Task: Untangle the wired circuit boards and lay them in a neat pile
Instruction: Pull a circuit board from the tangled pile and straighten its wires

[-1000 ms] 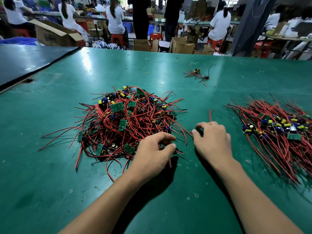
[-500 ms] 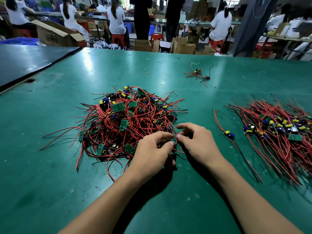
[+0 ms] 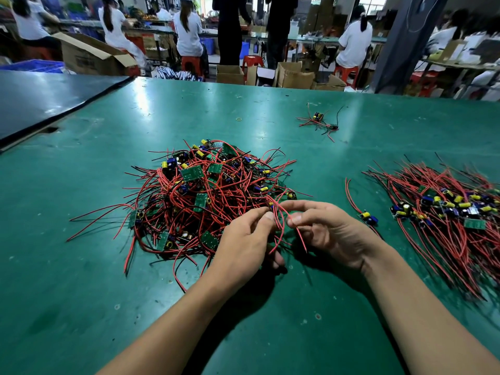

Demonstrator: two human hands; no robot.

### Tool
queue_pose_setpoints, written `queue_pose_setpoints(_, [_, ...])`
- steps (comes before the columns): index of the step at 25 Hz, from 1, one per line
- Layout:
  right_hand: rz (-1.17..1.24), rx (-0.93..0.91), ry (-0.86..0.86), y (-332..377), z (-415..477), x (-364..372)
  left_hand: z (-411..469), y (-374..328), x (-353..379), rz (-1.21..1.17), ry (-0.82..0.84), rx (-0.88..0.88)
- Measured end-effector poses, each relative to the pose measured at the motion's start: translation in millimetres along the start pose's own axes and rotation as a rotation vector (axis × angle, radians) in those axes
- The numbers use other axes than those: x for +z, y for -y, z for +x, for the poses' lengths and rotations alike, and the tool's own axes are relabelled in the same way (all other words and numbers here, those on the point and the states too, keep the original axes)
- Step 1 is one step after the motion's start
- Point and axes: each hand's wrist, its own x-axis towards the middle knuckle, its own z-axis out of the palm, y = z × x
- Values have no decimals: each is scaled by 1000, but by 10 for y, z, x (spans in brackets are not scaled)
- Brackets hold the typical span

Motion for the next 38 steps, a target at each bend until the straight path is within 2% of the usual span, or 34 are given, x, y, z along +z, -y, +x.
queue_pose_setpoints(7, [-64, 73, 161, 27, -102, -144, -27, -8, -17, 25, -10, -8])
queue_pose_setpoints(11, [-35, 50, 167, 44, -161, -214, -32, 5, -25, 126, -143, 92])
queue_pose_setpoints(13, [-41, 39, 225, 52, -179, -203, -33, 0, -29, 175, -192, 150])
queue_pose_setpoints(15, [-82, 67, 315, 46, -188, -174, -47, -39, -19, 30, -115, 95])
queue_pose_setpoints(17, [-158, 110, 433, 38, -207, -118, -56, -89, -5, -187, -7, -38])
queue_pose_setpoints(20, [-242, 180, 544, 36, -231, -69, -53, -112, -11, -271, 61, -132])
queue_pose_setpoints(24, [-424, 254, 381, 108, -260, -103, -49, -122, -7, -308, 99, -175])
queue_pose_setpoints(29, [-550, 267, -47, 119, -160, -116, -77, -115, 21, -252, 128, -187])
queue_pose_setpoints(31, [-512, 223, -79, 85, -110, -97, -76, -101, 33, -234, 107, -186])
queue_pose_setpoints(33, [-448, 155, -19, 78, -108, -78, -70, -102, 42, -242, 102, -187])
queue_pose_setpoints(35, [-398, 138, 123, 93, -138, -84, -67, -110, 42, -257, 128, -172])
queue_pose_setpoints(38, [-413, 257, 362, 93, -184, -35, -75, -132, 14, -201, 124, -128])
